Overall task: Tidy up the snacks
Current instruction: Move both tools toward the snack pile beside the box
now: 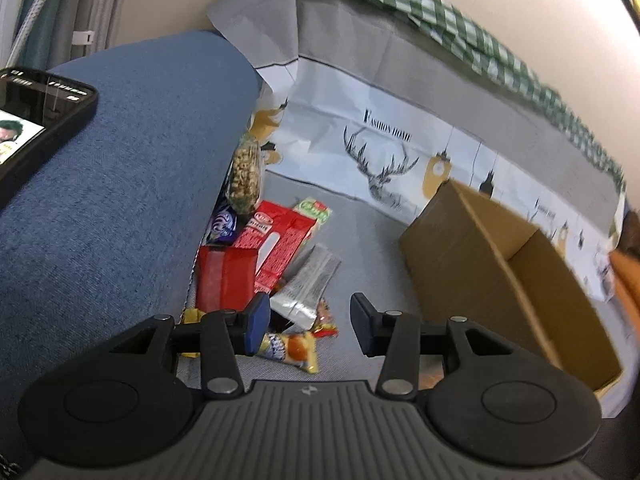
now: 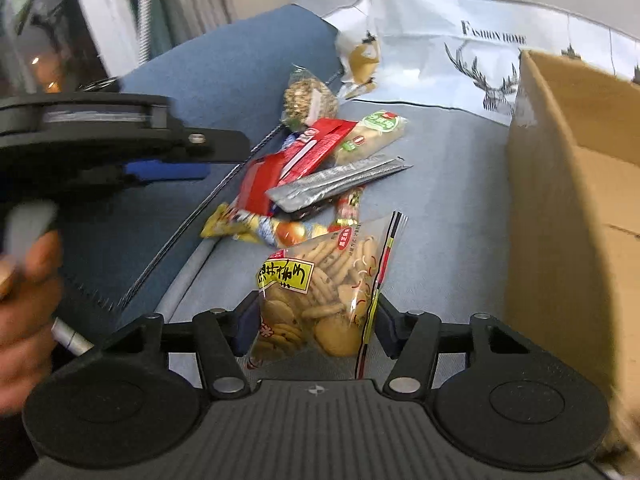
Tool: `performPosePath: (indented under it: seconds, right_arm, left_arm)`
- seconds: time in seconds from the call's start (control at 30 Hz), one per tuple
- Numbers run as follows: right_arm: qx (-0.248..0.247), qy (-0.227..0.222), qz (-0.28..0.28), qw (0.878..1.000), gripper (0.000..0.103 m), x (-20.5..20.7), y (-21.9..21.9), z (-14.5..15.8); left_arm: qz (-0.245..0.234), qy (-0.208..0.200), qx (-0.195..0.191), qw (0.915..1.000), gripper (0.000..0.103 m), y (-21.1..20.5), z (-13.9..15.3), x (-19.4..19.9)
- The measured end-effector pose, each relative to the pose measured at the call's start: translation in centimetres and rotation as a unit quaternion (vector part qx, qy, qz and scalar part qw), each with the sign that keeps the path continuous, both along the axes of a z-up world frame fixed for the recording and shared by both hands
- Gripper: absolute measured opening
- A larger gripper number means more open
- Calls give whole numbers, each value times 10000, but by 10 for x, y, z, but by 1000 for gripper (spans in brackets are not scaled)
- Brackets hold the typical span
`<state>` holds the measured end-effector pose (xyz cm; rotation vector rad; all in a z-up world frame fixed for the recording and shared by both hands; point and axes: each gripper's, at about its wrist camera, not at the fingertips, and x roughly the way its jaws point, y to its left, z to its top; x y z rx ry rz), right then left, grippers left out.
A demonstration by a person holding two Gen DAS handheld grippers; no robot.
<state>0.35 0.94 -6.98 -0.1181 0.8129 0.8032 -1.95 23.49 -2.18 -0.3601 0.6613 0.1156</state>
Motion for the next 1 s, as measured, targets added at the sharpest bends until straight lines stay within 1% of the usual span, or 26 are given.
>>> performPosePath:
  seconds: [0.13,0.23,0.3,0.33,0.37,0.5,0.6,0.63,0.7,0.8,0.87,0.9,0.97,1.0]
  right_arm:
    - [99,41,139,9998,60,-17,-24,1]
    - [92,84,219,9997,61,-23,-27,-2]
    - [152,32,284,9995,61,-23,-27,-2]
    - [133,39,289,9995,62,-23,-27,-4]
    - [96,69,267,9996,62,-21,-26,-7]
    - [68,245,141,9996,62,-10,-24,-16]
    - [76,302,106,9995,62,-6,-22,-20]
    - [64,318,113,9994,62,-5,-21,-22]
    - [9,325,133,9994,62,-3,-18,-25]
    - [16,345,134,9993,62,-2,-16,-27]
    - [38,366,119,9993,63,-1,-14,-27]
    - [43,373,115,9992,63,-1,-14,-27]
    - [48,387,104,9992,64,-1,-14,-28]
    - [51,390,101,9992,64,-1,-15,-28]
  left_arm:
    - [-120,401,506,9978,49,-13,-9,11]
    - [-152,804,850,9930,50,-21,-19,23]
    - [-192,1014,974,9899,55,-24,-26,30]
    - [-196,1063,1021,9889,63,-24,-28,33]
    - [-180,1081,1083,9881,69,-24,-30,35]
    - [-273,1070,1186,9868,73,-23,-36,44]
    - [-340,1139,1362,9835,75,-25,-43,53]
    - [-388,1183,1403,9822,77,-27,-46,56]
    - [-538,1376,1308,9803,81,-28,-52,60]
    - [-709,1662,992,9785,80,-24,-60,61]
    - [-753,1733,963,9773,78,-24,-62,60]
    - [-751,1735,1008,9768,71,-24,-63,59]
    - [-792,1693,1073,9765,43,-26,-62,57]
    - [-824,1657,1122,9763,36,-29,-61,56]
